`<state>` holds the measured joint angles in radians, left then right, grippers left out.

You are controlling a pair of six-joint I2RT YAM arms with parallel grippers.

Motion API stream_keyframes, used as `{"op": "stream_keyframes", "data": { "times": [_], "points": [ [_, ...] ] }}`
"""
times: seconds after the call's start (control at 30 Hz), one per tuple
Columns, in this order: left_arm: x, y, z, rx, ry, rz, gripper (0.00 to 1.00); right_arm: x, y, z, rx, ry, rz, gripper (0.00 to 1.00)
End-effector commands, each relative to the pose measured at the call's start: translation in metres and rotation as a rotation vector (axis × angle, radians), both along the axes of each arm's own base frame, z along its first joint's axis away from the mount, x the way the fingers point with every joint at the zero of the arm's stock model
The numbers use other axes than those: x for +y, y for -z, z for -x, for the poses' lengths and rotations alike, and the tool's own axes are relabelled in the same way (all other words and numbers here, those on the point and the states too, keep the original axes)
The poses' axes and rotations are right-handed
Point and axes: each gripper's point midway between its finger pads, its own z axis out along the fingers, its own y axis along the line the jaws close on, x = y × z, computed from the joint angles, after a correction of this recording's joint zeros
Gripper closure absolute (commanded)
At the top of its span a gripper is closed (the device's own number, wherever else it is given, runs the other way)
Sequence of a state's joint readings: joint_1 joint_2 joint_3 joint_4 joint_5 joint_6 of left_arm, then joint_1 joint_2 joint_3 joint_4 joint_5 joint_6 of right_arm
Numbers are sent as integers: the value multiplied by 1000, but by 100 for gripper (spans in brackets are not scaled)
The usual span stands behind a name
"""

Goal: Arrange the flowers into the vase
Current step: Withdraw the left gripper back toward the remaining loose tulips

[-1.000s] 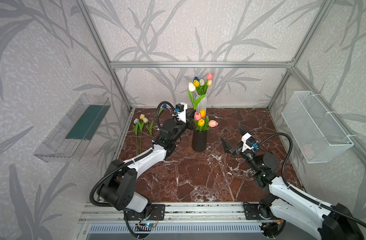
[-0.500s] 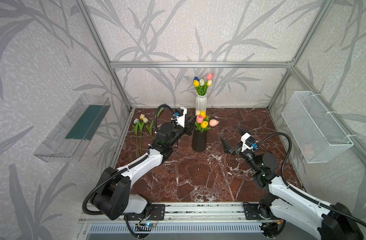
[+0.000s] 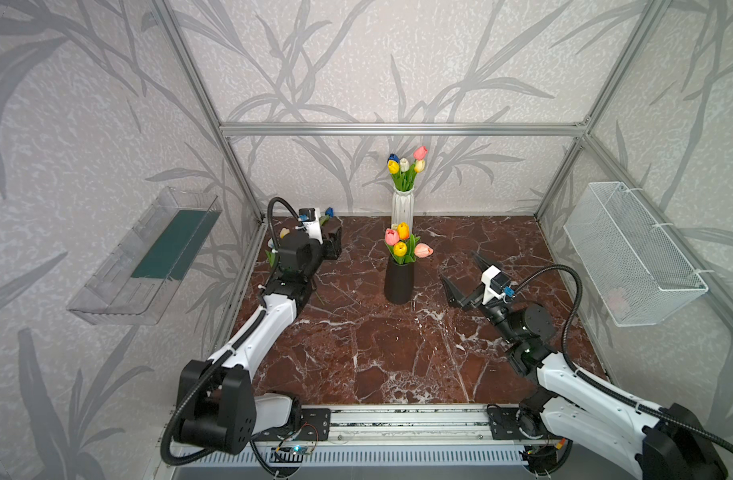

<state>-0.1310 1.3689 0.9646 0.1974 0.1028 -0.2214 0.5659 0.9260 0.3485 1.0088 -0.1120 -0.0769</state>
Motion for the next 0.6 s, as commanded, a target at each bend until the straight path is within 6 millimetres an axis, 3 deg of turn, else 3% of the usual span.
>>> {"op": "stream_keyframes", "data": {
  "times": [0.0, 0.1, 0.17, 0.3, 0.43, 0.57],
  "points": [
    [40, 76, -4, 386, -172, -72, 48, 1, 6, 8, 31, -40, -24, 1],
    [64, 122, -19, 606, -210, -90, 55, -1, 16, 9, 48, -31, -15, 0],
    [76, 140, -25, 735, -244, -97, 64, -1, 19, 8, 52, -29, -10, 1],
    [95, 161, -36, 866, -322, -164, 60, 4, 27, 5, 64, -41, -2, 0],
    [113, 179, -28, 971, -411, -183, 60, 5, 30, 5, 60, -45, 4, 0],
    [114, 196, -17, 1022, -430, -169, 58, 6, 32, 4, 55, -43, 11, 0]
  ]
}}
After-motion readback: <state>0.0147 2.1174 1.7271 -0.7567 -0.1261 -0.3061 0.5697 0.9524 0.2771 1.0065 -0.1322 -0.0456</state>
